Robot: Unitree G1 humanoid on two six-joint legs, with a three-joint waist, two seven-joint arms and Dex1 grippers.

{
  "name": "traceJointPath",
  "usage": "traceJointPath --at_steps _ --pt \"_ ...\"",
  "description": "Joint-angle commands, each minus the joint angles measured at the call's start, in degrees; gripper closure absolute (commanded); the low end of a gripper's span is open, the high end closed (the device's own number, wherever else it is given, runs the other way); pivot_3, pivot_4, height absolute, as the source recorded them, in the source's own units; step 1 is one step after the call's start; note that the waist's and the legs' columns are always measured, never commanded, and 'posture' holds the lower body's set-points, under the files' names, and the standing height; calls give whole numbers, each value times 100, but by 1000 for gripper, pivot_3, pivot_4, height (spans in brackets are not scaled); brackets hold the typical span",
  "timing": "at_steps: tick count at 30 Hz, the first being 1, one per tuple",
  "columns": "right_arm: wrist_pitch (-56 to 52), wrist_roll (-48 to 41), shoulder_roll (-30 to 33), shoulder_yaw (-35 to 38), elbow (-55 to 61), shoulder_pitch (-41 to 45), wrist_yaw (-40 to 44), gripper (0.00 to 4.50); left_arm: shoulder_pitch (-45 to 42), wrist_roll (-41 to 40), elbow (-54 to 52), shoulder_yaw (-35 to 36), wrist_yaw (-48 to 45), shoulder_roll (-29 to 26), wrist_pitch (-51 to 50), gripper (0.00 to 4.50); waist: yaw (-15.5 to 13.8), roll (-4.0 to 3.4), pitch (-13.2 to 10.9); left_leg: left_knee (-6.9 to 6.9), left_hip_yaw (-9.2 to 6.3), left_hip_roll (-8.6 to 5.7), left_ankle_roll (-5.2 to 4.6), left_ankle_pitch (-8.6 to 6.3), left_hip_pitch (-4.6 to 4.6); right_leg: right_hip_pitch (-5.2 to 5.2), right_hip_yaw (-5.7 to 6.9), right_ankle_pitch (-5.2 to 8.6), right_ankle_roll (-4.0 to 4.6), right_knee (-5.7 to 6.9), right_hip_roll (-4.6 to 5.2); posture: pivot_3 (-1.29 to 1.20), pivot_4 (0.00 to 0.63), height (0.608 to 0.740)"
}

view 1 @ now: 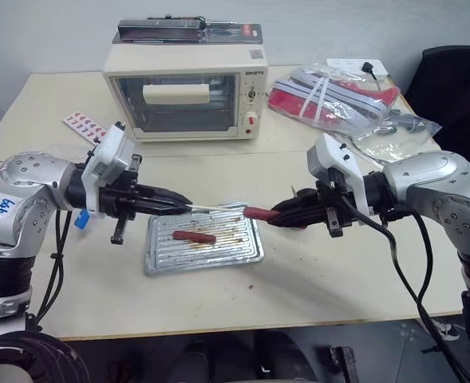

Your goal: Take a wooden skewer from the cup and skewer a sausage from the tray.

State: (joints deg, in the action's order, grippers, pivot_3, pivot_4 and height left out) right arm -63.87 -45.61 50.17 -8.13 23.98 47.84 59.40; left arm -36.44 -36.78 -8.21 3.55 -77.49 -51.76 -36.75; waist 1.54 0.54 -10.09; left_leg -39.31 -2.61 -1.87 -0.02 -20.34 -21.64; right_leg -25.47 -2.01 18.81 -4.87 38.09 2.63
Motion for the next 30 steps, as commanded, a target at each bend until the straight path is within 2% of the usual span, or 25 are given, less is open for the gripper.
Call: traceJointPath --at_steps 1,18,30 --pt "12 -125 -48 211 143 113 -36 4196 -165 -99 -118 32 -19 28 35 4500 0 0 0 0 0 0 0 0 0 0 0 0 0 0 0 0 150 740" --pt "104 -97 -134 128 78 106 -62 4196 -267 -184 -99 7 -39 96 -74 4500 0 0 0 0 0 0 0 0 0 0 0 0 0 1 0 0 150 740" --pt "508 138 -87 -91 48 187 613 4196 -432 -197 -156 -194 -319 254 -236 4500 0 0 0 -3 0 0 0 0 -1 0 1 0 0 11 0 0 150 740"
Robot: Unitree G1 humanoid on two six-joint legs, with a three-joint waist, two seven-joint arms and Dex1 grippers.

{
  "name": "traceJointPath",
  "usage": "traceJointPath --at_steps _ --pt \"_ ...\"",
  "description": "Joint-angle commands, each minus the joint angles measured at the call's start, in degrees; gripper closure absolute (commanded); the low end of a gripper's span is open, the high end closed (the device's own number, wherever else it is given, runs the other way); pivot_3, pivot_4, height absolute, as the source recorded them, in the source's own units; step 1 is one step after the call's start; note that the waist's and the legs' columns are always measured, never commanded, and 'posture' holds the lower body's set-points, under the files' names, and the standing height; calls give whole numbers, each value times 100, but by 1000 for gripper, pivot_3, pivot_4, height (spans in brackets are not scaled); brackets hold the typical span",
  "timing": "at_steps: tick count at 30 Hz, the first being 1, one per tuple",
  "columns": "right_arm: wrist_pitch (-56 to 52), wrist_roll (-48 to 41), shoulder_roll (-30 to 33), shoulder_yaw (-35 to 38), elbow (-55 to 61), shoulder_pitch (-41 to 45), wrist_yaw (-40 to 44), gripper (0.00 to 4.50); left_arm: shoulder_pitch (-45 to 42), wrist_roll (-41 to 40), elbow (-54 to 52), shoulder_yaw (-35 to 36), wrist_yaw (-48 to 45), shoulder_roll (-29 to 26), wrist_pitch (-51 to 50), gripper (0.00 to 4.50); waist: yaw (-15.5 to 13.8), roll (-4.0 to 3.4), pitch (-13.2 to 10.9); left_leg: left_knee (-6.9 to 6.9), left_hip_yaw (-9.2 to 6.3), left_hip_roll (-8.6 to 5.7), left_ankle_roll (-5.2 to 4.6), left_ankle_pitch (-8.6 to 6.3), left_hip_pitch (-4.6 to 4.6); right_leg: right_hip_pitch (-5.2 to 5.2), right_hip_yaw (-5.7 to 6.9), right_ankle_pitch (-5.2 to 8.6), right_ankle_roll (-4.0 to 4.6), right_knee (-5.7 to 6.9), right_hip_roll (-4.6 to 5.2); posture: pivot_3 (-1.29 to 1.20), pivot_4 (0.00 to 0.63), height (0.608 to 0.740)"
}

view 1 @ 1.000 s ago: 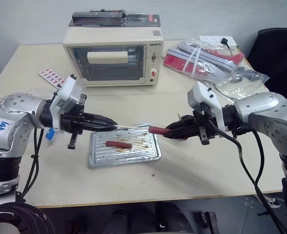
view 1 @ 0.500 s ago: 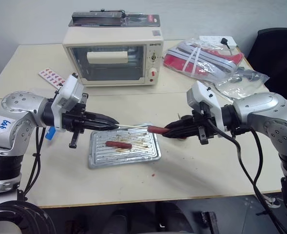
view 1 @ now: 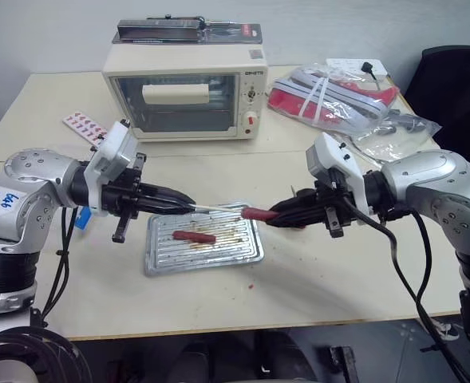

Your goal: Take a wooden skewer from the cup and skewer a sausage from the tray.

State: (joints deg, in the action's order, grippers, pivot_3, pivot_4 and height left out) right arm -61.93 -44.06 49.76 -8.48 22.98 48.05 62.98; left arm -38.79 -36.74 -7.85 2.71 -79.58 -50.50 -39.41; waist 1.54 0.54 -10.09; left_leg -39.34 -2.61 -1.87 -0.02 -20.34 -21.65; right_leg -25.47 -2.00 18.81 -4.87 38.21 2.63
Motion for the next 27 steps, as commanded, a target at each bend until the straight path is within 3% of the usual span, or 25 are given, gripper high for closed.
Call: traceJointPath --at_steps 1,18,19,24,27 --pt "350 21 -37 -82 145 179 312 4196 -205 -186 -195 -136 -114 152 37 4500 0 0 0 0 0 0 0 0 0 0 0 0 0 0 0 0 150 740" --pt "212 -17 -166 -117 237 303 297 4196 -85 165 -134 -209 134 439 505 4500 -7 0 0 -26 -4 0 -3 -2 -8 0 3 0 0 11 0 0 150 740" --pt "189 -28 -154 -111 225 305 294 3717 -56 171 -142 -188 175 439 516 4500 -6 0 0 -27 -4 0 -3 -2 -8 0 3 0 -1 12 0 0 150 740" --pt "278 133 -67 -129 176 355 268 2539 242 180 -235 64 469 361 599 4500 -7 0 0 -29 -5 0 -3 -3 -10 0 4 0 -1 13 0 0 150 740" --pt "451 347 74 -79 85 368 256 2140 625 88 -471 400 785 272 523 4500 5 0 0 -28 -6 0 -3 -3 -10 -2 4 0 -1 14 0 0 150 740"
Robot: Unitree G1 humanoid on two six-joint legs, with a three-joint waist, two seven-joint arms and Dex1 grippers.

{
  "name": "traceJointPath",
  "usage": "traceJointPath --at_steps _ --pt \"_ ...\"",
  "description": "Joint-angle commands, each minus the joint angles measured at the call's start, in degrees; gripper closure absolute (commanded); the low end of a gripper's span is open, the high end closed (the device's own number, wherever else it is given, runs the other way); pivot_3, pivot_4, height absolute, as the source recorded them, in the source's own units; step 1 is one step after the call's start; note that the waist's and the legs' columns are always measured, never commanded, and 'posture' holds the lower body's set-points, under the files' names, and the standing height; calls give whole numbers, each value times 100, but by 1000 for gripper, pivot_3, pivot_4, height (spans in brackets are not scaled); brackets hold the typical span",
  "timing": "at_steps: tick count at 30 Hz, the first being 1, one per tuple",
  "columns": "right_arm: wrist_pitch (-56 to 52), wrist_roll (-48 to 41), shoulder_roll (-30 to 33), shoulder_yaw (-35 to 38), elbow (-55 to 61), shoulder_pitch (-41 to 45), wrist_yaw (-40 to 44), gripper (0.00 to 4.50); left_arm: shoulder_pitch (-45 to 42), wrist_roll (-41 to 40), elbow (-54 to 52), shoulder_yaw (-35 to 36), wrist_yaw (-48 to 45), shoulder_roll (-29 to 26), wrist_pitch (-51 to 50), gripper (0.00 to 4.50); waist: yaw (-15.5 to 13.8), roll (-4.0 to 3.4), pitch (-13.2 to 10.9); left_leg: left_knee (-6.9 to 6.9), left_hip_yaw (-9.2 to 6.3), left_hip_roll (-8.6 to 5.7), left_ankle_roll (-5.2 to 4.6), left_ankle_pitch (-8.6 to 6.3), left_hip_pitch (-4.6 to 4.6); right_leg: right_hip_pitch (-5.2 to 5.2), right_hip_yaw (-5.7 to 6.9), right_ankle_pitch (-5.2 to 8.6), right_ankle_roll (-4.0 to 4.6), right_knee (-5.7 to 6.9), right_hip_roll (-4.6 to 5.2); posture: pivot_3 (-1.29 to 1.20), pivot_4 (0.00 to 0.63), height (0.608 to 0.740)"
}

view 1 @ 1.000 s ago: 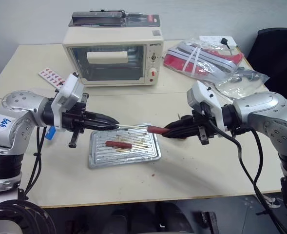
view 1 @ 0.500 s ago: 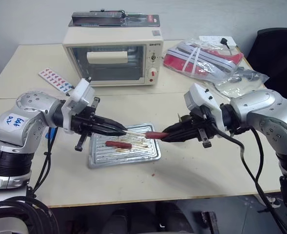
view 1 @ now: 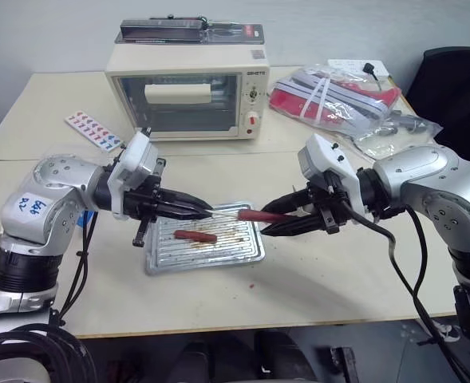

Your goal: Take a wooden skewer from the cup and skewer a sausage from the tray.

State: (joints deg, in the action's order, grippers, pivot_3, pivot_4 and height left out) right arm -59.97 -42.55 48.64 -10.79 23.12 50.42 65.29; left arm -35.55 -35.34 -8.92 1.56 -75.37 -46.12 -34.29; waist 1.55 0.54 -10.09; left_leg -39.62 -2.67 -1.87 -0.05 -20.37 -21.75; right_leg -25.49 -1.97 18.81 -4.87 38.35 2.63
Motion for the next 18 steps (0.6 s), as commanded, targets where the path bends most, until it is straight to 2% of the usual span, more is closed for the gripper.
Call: traceJointPath --at_steps 1,8,11,18 --pt "319 263 217 166 46 131 23 2140 405 -74 -433 602 451 -189 -1 4500 3 0 0 2 0 0 0 0 0 -1 -1 0 0 -1 0 0 150 740" --pt "517 396 137 450 -358 403 -157 2140 1518 -348 -1385 1616 1734 14 -272 4500 -11 0 0 1 1 0 -1 -1 -1 -1 -3 0 0 -10 1 0 150 740" --pt "241 123 -19 615 -478 564 -210 1633 1921 -393 -1690 2059 2264 121 -355 4500 -13 0 0 1 1 0 -1 -3 -1 0 -4 0 0 -21 1 0 150 740" --pt "565 39 -365 837 -382 500 -349 17 2732 -321 -1895 3345 3392 334 -420 4500 -11 0 0 4 0 0 -1 -3 -1 0 -1 0 0 -28 1 0 150 740"
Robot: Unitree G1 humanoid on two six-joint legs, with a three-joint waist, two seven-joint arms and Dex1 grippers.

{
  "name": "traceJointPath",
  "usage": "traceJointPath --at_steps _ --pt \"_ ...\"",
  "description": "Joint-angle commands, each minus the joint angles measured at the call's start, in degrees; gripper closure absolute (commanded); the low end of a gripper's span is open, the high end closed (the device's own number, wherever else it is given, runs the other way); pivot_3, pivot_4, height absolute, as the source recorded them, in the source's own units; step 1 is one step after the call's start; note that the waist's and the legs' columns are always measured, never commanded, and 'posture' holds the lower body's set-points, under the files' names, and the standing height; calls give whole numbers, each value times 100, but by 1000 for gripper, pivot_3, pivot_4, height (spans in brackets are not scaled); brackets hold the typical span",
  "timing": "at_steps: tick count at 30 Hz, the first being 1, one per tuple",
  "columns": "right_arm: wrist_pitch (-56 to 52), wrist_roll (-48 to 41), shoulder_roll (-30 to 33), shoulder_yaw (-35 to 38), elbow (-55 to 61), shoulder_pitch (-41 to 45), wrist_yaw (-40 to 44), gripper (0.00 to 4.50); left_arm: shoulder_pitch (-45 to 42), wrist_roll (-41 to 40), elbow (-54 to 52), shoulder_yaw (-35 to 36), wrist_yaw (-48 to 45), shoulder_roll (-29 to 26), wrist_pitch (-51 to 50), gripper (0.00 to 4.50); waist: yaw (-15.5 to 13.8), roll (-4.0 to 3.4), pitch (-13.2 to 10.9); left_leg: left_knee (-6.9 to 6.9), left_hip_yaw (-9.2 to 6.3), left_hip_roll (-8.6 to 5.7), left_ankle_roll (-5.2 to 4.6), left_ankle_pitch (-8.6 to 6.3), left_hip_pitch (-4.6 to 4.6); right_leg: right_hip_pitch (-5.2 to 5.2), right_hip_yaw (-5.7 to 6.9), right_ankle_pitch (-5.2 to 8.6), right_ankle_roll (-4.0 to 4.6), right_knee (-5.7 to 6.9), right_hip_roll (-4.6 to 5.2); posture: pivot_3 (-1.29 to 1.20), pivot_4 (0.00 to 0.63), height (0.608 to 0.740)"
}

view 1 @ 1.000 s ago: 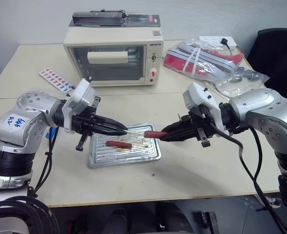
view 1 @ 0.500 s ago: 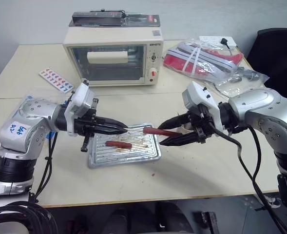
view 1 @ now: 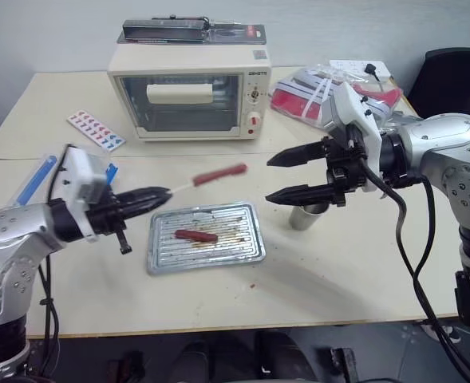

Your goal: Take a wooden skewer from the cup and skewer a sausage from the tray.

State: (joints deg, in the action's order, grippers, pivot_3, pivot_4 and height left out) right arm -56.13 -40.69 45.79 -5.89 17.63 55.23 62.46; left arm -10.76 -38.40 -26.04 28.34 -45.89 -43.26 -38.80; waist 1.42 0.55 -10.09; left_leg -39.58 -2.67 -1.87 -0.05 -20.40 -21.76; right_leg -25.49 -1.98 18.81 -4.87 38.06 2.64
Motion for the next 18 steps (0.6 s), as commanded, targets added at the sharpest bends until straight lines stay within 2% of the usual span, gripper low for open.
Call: traceJointPath --at_steps 1,4,8,18 --pt "235 -182 -110 389 215 -27 -63 17 409 53 -168 877 598 82 54 4500 6 0 0 0 0 0 0 0 0 0 0 0 0 2 0 0 150 740" --pt "312 -246 -242 487 298 -138 -191 17 900 371 62 1465 999 191 242 4500 8 0 0 3 0 0 1 0 0 0 0 0 0 -3 0 0 150 740" --pt "411 -186 -427 485 273 -213 -409 17 1161 747 703 1762 1307 223 611 4500 2 1 1 4 0 1 1 0 1 0 1 0 0 -3 0 0 150 740" --pt "532 -90 -546 439 317 -446 -713 17 468 1367 2180 1226 1956 183 1122 4500 -124 15 9 1 1 -3 -1 -1 1 3 2 -1 -1 -5 3 0 150 740"
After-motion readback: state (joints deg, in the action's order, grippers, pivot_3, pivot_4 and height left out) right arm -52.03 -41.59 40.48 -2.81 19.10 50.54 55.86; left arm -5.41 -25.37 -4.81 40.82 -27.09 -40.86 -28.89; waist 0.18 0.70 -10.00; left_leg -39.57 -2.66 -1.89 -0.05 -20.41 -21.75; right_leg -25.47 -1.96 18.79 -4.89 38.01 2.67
